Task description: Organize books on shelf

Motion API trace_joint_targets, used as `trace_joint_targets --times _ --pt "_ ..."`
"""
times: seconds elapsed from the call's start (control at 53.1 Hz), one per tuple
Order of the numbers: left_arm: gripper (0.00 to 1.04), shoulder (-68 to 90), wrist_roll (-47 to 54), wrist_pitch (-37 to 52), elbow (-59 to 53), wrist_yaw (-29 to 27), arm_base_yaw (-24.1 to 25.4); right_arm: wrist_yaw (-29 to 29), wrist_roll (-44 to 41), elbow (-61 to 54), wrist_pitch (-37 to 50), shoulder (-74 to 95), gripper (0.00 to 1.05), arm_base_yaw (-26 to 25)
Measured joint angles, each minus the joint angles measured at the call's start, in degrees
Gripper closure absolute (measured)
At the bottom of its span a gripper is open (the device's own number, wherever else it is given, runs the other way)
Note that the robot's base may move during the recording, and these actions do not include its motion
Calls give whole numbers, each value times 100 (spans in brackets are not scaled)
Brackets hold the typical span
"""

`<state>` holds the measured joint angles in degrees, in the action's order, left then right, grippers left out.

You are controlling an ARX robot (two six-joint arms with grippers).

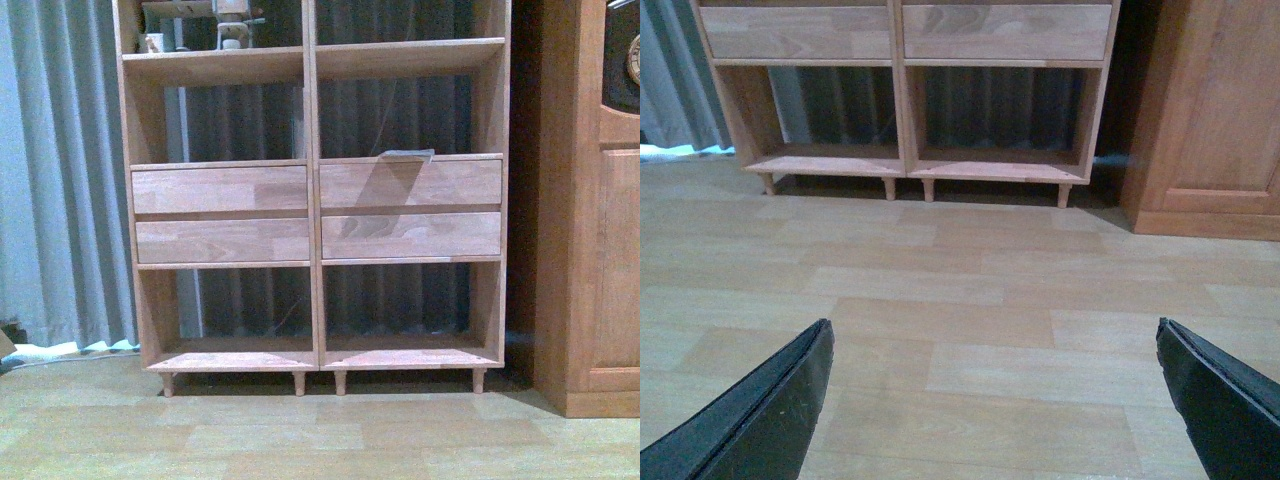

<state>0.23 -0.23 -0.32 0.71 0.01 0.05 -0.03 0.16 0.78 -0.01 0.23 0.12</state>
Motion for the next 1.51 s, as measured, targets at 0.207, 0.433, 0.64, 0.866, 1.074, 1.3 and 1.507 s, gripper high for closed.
trace_joint_targets --times 0.207,0.433,0.64,0.866,1.074,1.3,1.507 --pt "7 0 0 0 0 0 0 0 0 0 0 0 7 0" --pt "7 0 0 0 0 0 0 0 0 0 0 0 7 0" --pt "7 0 0 0 0 2 0 0 0 0 0 -2 7 0" --pt "7 0 0 0 0 0 0 0 0 0 0 0 7 0" --pt "7 0 0 0 0 0 -2 0 0 0 0 -2 7 0" --pt "7 0 0 0 0 -2 0 0 0 0 0 0 7 0" --pt "7 0 0 0 0 0 0 0 0 0 0 0 7 0"
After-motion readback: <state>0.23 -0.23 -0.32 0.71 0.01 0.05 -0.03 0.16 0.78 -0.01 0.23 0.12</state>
